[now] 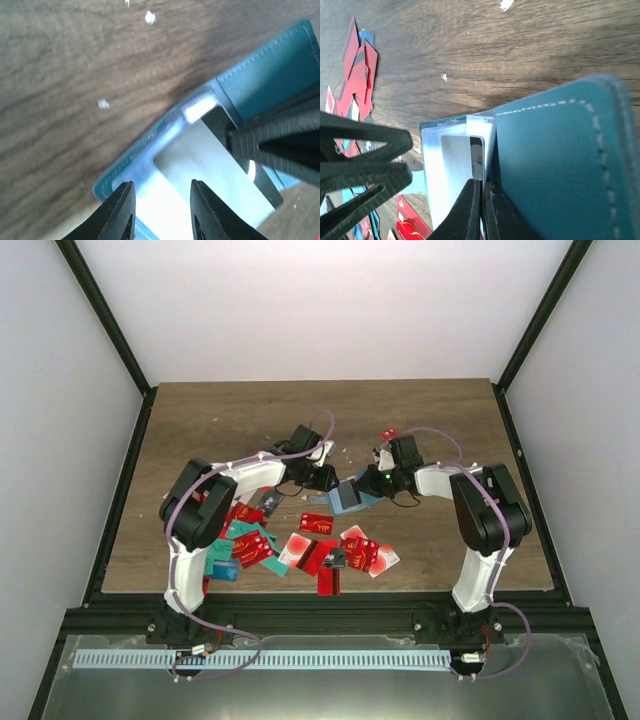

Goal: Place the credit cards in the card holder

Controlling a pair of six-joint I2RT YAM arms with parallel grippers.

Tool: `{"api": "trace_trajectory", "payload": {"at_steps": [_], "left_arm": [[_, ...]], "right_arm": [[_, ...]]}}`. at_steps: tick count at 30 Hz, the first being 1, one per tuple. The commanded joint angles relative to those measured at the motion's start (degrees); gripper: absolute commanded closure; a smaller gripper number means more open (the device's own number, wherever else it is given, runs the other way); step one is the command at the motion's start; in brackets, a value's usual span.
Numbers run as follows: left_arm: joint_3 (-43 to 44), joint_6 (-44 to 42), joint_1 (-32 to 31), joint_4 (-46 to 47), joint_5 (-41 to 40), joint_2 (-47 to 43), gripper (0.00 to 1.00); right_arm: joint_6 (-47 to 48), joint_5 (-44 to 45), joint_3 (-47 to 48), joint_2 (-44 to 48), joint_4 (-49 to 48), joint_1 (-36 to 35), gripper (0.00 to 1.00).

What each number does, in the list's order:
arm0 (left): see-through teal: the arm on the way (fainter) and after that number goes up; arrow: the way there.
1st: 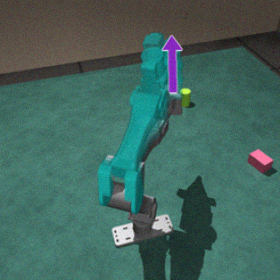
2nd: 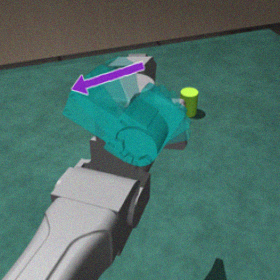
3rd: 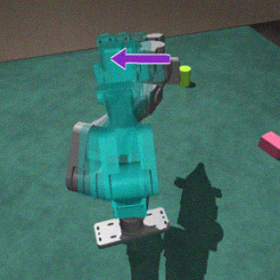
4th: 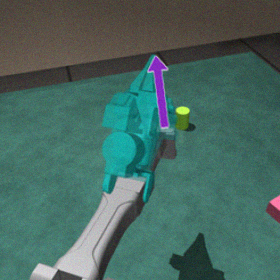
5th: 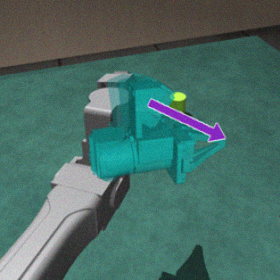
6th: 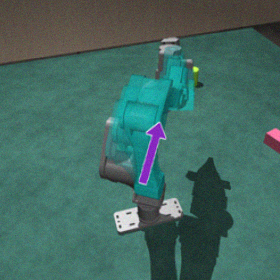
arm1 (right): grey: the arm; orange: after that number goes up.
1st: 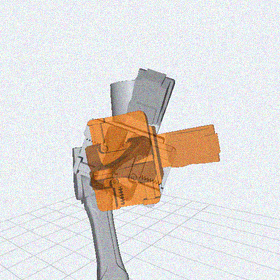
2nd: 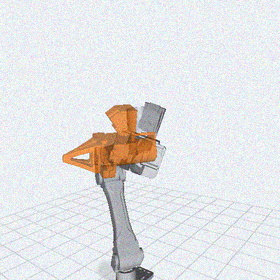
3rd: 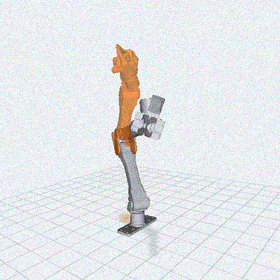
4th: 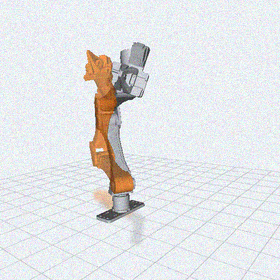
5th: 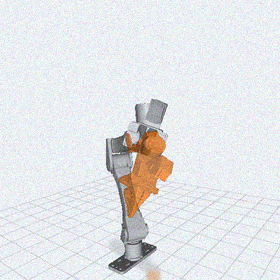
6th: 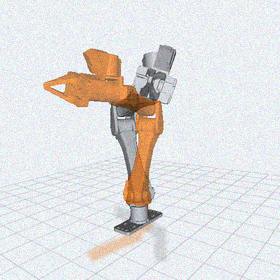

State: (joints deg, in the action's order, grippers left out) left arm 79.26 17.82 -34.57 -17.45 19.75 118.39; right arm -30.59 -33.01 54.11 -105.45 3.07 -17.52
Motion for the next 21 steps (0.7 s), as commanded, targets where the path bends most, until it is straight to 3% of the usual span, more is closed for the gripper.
{"api": "trace_trajectory", "payload": {"at_steps": [1, 9, 16, 21], "left_arm": [[-5.34, 2.48, -0.63, 5.83, 1.82, -3.91, 0.67], [-7.96, 5.09, -1.06, 8.97, 2.49, -2.47, 0.65], [-3.57, 2.57, -3.08, 4.74, -5.04, 2.68, 0.68], [-2.75, 3.62, -3.48, 5.42, -4.02, 3.72, 0.70]], "right_arm": [[-0.21, -1.35, -0.74, -0.97, -0.92, 0.78, 0.99], [0.44, 4.95, -2.00, 6.31, 2.39, 0.77, 0.99], [0.44, 4.38, -2.41, 11.04, 4.58, 0.77, 0.99], [0.75, 6.60, -2.12, 14.01, 7.14, 0.67, 0.99]]}}
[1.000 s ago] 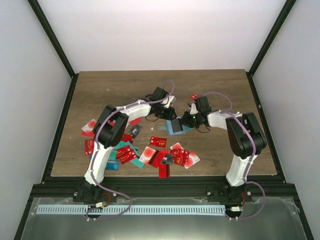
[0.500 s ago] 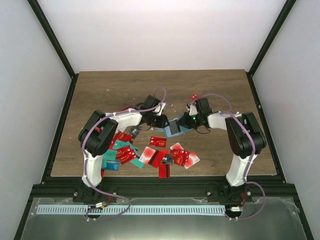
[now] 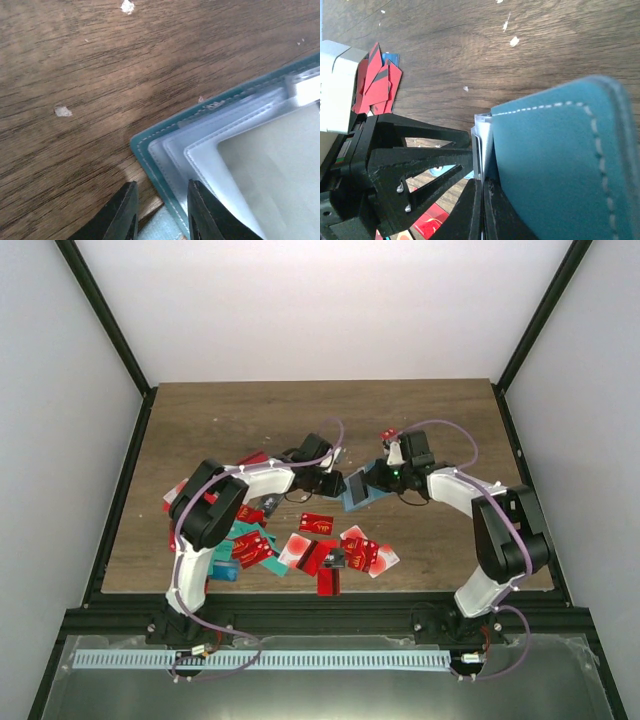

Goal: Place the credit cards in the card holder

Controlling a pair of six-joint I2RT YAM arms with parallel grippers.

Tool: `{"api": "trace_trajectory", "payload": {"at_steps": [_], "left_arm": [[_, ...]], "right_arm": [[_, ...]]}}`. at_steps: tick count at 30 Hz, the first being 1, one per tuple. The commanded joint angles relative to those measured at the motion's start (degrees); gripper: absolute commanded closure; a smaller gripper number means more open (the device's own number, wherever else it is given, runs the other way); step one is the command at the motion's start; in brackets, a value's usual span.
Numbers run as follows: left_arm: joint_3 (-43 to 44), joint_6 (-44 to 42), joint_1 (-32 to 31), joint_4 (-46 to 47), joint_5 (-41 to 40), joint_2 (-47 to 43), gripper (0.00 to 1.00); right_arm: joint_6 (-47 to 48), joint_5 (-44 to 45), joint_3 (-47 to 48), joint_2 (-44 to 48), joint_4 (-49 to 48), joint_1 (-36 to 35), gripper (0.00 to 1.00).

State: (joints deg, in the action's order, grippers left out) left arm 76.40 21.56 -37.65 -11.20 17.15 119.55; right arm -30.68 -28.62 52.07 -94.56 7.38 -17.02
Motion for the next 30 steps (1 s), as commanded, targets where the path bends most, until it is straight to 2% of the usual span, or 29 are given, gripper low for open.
{"api": "trace_trajectory", "payload": {"at_steps": [1, 7, 11, 16, 20, 24, 30], "left_arm": [[0.00, -0.04, -0.36, -0.83, -2.10, 2.50, 0.71], [0.66, -0.77, -0.41, -1.90, -4.60, 3.99, 0.73], [0.09, 0.02, -0.39, -0.37, -1.33, 3.28, 0.75], [-5.27, 1.93, 0.00, 5.02, 4.15, -3.46, 0.70], [-10.08, 3.54, 0.21, 6.42, 2.94, -13.31, 0.68], [-14.55, 5.72, 0.23, 7.85, 2.17, -22.43, 0.65], [-16.25, 10.05, 0.12, 13.74, 12.88, -26.03, 0.60]], "right_arm": [[1.06, 3.64, 0.03, 3.82, 3.75, 0.19, 0.99], [2.45, 7.28, -0.04, 8.36, 7.18, 0.25, 0.99], [1.97, 5.94, -0.78, 10.24, 7.26, 0.59, 0.99], [-0.47, -7.12, -5.19, 12.05, 0.79, 5.38, 0.99], [-2.87, -16.07, -7.54, 11.62, -4.65, 8.35, 0.99], [-5.10, -20.51, -8.75, 11.34, -8.05, 9.57, 0.99], [-9.20, -25.73, -10.08, 10.98, -13.13, 9.94, 0.99]]}}
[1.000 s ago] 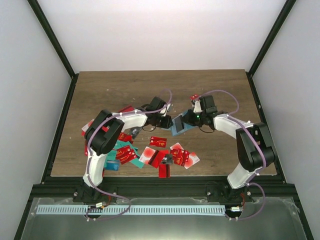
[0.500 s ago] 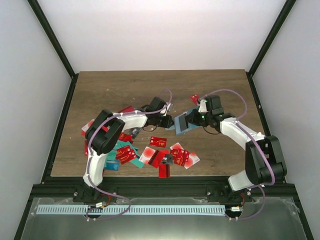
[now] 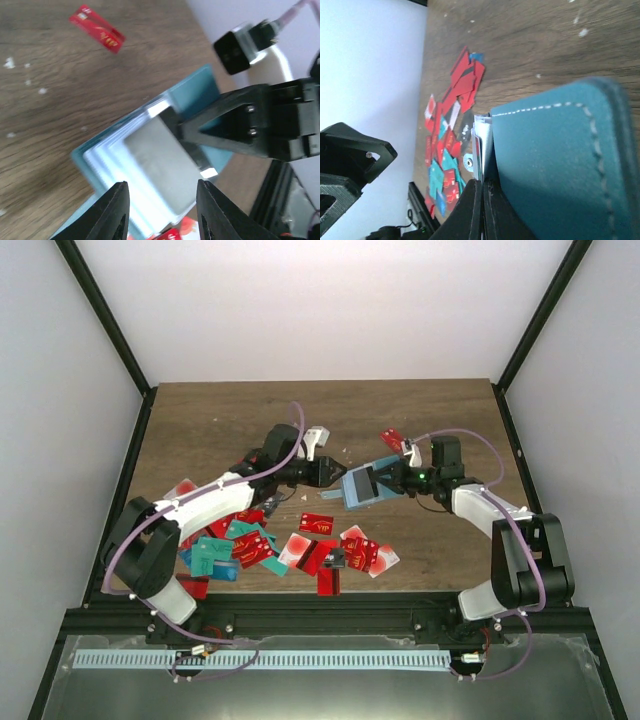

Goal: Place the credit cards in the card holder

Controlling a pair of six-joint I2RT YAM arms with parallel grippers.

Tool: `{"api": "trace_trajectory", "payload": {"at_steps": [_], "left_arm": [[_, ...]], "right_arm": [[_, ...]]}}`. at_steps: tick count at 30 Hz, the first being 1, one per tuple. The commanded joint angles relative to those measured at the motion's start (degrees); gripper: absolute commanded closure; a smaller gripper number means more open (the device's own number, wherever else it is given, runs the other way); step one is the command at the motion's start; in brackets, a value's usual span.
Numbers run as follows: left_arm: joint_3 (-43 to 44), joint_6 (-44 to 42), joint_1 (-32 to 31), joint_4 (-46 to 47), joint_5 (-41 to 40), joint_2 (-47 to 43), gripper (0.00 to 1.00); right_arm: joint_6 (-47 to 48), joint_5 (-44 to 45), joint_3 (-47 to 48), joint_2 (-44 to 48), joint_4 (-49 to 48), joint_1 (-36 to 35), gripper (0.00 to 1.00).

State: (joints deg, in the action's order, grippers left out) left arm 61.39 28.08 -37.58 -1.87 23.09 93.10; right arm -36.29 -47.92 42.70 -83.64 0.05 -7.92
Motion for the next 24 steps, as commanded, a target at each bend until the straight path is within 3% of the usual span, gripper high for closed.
{"api": "trace_trajectory", "payload": {"at_steps": [1, 24], "left_arm": [[-1.19, 4.11, 0.01, 4.83, 7.19, 0.42, 0.60], [-1.82, 7.57, 0.05, 9.11, 11.08, 2.10, 0.48]], "right_arm": [[-4.33, -7.10, -0.94, 0.07, -6.95, 0.88, 0.99], [-20.24, -18.10, -4.81, 2.78, -26.00, 1.50, 0.99]]}}
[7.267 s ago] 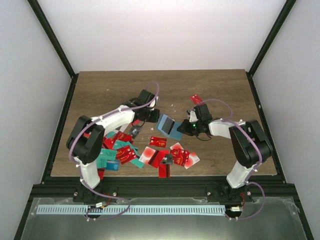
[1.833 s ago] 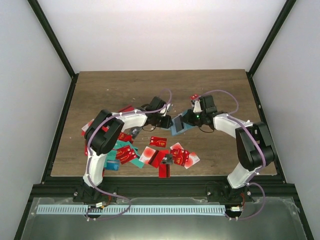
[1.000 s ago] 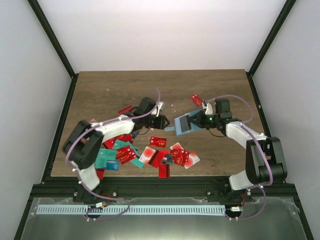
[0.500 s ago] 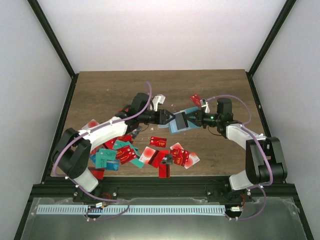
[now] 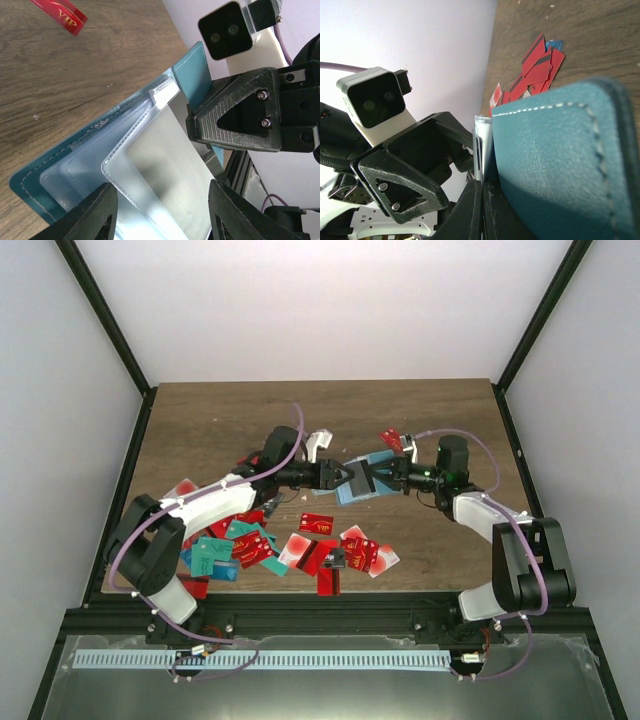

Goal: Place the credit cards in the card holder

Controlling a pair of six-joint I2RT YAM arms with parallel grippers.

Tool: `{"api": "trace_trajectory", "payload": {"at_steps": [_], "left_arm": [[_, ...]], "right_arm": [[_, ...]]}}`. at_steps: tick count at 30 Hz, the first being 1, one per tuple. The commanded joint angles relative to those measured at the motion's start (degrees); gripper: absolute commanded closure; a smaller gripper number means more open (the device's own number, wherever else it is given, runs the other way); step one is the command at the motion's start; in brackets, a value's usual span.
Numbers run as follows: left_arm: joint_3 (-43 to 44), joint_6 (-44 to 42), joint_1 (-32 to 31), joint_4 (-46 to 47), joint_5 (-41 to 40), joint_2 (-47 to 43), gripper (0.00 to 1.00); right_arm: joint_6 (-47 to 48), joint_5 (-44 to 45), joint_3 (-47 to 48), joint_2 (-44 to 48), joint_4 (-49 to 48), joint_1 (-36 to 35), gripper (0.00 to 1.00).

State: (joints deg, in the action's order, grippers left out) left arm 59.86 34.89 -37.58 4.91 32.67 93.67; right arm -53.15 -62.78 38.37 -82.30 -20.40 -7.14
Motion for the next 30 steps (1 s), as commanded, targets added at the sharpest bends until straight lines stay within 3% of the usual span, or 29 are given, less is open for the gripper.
{"api": "trace_trajectory", "payload": {"at_steps": [1, 6, 15, 20, 25, 30], "left_arm": [[-0.25, 0.90, 0.05, 2.48, 1.55, 1.60, 0.47], [-0.18, 2.60, 0.05, 6.22, 4.08, 2.83, 0.46], [3.21, 8.52, -0.52, 14.60, 9.28, 7.71, 0.66], [5.62, 7.14, -0.74, 10.25, 7.51, 9.07, 0.95], [11.98, 0.41, -0.58, -12.17, -9.44, 10.25, 0.96], [18.48, -0.42, -0.73, -23.64, -17.66, 15.75, 0.96]], "right_arm": [[-3.54, -3.26, -0.49, 1.48, -5.70, 0.73, 0.99], [-5.37, -3.54, -1.26, 1.43, -8.45, 0.72, 0.99], [-7.41, -3.23, -2.84, -1.38, -13.74, -0.41, 0.99], [-4.45, -2.10, -2.08, -2.76, -10.84, -1.34, 0.99], [13.84, 11.24, 3.98, -1.04, 14.50, -1.39, 0.72], [21.40, 17.38, 3.37, 2.16, 19.45, -3.14, 0.53]]}}
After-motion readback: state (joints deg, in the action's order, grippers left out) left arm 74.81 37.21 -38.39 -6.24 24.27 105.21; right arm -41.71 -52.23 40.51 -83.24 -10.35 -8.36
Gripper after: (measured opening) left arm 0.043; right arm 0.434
